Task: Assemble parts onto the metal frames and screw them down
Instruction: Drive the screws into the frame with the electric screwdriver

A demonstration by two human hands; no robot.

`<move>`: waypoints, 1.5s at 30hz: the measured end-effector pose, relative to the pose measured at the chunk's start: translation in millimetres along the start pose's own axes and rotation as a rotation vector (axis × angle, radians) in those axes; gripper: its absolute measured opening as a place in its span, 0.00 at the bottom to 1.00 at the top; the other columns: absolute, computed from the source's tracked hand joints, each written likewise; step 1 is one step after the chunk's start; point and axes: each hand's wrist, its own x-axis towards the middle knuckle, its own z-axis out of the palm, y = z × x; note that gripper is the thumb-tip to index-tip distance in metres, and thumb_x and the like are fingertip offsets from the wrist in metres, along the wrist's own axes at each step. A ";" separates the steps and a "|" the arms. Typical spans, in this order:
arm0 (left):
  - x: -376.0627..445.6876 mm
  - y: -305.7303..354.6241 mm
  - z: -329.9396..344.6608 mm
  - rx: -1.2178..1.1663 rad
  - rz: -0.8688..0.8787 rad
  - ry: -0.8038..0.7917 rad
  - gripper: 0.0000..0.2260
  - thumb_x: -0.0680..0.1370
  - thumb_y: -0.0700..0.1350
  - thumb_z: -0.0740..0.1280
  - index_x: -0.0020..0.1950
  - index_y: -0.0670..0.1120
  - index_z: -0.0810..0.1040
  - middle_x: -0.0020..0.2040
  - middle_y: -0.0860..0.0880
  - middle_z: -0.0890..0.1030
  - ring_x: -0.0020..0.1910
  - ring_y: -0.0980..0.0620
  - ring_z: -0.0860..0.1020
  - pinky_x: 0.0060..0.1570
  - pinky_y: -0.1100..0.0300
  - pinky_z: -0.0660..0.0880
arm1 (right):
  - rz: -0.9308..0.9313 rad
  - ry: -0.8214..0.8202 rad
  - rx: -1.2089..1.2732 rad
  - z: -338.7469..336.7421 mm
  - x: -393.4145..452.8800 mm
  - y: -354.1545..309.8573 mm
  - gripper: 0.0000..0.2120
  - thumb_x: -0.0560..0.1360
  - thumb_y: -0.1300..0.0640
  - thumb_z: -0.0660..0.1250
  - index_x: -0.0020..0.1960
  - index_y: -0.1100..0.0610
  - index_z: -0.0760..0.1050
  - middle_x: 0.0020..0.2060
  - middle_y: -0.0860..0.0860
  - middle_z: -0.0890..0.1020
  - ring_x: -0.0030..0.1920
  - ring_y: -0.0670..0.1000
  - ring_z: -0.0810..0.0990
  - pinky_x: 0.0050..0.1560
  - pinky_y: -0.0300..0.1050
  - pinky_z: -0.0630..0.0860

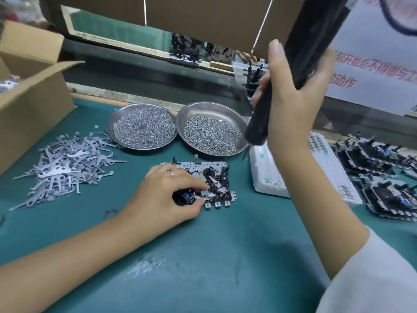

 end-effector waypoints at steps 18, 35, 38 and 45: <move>-0.4 -4.4 4.3 -0.002 0.043 0.065 0.10 0.64 0.48 0.73 0.43 0.48 0.85 0.40 0.59 0.80 0.43 0.52 0.76 0.53 0.51 0.71 | 0.165 -0.089 0.315 20.2 -72.6 7.1 0.12 0.71 0.52 0.65 0.44 0.58 0.64 0.23 0.56 0.70 0.19 0.53 0.69 0.23 0.39 0.67; 0.0 -4.9 4.0 -0.005 0.031 0.055 0.10 0.64 0.48 0.73 0.43 0.47 0.85 0.41 0.54 0.83 0.43 0.50 0.76 0.53 0.48 0.72 | 0.145 -0.108 0.306 21.2 -73.2 7.5 0.12 0.71 0.53 0.64 0.45 0.59 0.63 0.22 0.56 0.70 0.18 0.53 0.69 0.23 0.39 0.67; 0.1 -4.7 3.6 -0.002 0.035 0.052 0.10 0.64 0.47 0.73 0.43 0.46 0.85 0.41 0.54 0.83 0.43 0.49 0.76 0.52 0.48 0.72 | 0.149 -0.107 0.309 22.2 -73.6 8.0 0.12 0.71 0.53 0.65 0.44 0.58 0.63 0.22 0.55 0.69 0.18 0.52 0.69 0.22 0.39 0.66; 0.0 -3.2 2.4 0.008 0.036 0.045 0.09 0.64 0.47 0.73 0.42 0.46 0.86 0.41 0.55 0.83 0.43 0.49 0.77 0.52 0.49 0.73 | 0.161 -0.117 0.302 21.8 -74.1 8.6 0.13 0.71 0.53 0.65 0.44 0.59 0.63 0.23 0.56 0.70 0.18 0.53 0.69 0.23 0.38 0.67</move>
